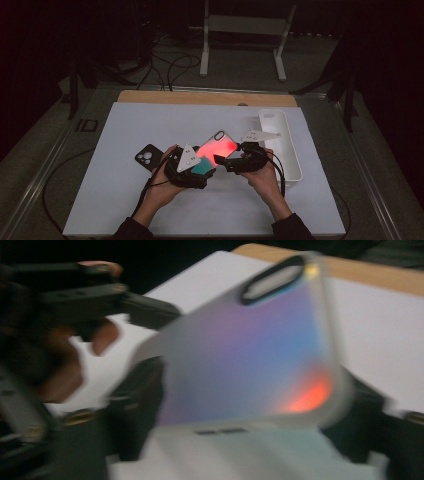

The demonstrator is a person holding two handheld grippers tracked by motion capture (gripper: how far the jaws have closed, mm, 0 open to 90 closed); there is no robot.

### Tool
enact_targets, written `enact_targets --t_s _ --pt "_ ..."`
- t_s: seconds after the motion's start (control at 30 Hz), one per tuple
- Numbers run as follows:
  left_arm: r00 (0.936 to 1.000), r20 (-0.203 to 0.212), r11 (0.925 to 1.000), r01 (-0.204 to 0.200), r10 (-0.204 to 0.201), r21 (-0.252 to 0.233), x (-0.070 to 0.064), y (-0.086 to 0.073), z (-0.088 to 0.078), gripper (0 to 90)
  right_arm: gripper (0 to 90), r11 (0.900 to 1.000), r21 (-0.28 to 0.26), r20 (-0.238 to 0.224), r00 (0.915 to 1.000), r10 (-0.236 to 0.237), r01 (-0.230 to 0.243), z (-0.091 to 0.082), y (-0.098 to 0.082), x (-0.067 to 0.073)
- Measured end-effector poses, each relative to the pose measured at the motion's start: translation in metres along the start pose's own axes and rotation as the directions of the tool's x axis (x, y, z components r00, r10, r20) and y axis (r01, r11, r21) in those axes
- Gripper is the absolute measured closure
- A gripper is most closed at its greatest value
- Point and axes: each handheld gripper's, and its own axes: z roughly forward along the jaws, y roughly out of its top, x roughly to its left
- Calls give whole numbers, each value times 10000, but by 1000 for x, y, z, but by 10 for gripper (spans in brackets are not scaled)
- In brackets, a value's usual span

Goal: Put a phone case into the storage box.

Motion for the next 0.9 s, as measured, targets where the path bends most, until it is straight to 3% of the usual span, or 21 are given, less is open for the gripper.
enact_targets --t_s 0.13,0.37,0.63,0.77,0.9 --pt "10000 76 10000 32 -32 44 -2 -1 2 168 523 9995 -135 -584 9979 276 -284 1 0 2" --pt "9999 -4 9998 -150 150 91 -6 1 4 168 765 9975 -386 -1184 9914 548 -597 4 1 6" --pt "9967 -678 9985 -414 438 363 -9 0 7 166 850 9979 -286 -1109 9923 542 -577 8 2 13" --pt "9978 -596 9987 -247 273 438 -7 -1 9 166 868 9994 -271 -899 9958 180 -205 11 3 18" --pt "9990 -455 9992 -34 52 390 -5 -2 7 166 868 9996 -244 -897 9959 148 -171 11 3 18"
